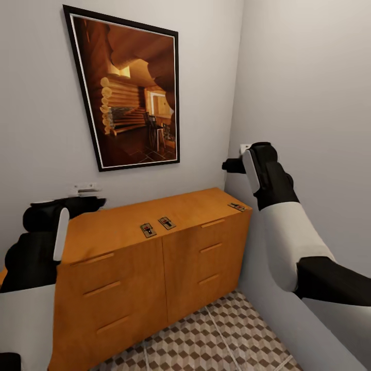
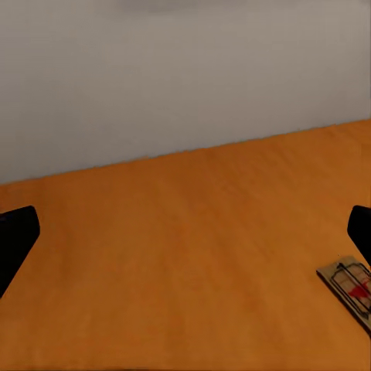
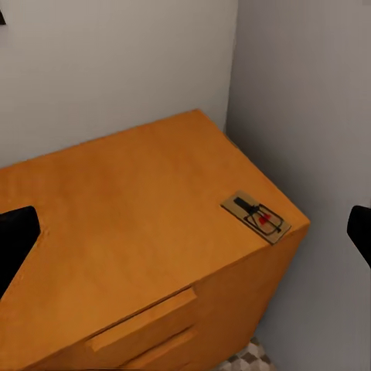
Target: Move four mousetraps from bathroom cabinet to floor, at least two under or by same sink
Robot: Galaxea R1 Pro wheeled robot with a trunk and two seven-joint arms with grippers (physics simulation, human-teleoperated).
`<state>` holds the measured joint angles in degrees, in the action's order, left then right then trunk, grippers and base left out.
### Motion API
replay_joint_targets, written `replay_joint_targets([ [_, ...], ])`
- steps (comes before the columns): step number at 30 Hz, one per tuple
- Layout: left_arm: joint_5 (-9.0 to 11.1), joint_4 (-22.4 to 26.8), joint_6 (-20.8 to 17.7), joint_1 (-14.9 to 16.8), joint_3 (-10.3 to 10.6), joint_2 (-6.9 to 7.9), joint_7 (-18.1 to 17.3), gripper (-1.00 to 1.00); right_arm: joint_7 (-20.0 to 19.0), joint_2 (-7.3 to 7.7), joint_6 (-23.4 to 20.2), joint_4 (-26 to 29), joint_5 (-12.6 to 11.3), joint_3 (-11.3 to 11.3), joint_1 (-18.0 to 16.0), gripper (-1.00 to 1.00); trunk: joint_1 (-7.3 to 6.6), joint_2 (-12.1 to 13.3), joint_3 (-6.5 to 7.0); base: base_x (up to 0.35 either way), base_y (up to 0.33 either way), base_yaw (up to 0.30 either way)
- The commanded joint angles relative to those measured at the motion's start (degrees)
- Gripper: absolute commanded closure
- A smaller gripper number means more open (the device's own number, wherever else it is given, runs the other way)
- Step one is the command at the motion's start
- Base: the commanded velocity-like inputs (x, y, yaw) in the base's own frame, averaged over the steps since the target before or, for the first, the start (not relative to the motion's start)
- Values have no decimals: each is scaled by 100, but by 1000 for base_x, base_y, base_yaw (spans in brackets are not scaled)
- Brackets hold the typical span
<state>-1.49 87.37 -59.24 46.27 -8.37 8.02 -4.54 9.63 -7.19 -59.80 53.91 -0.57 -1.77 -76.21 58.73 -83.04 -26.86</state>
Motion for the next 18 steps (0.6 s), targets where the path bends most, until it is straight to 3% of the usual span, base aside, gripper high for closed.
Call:
replay_joint_targets([
  [1,-9,5,-33,5,-95,3,-43,-100,-38,-32,-20,4,1,-9,-11,-100,0,-4,-7,0,0,0],
  [8,-14,7,-76,5,-468,22,-40,-100,-296,-115,-20,77,5,126,-30,-100,0,-4,-7,0,0,0],
  [18,-76,0,-76,5,-529,24,-32,-100,-363,-145,-20,151,12,312,-33,-100,0,-4,-7,0,0,0],
])
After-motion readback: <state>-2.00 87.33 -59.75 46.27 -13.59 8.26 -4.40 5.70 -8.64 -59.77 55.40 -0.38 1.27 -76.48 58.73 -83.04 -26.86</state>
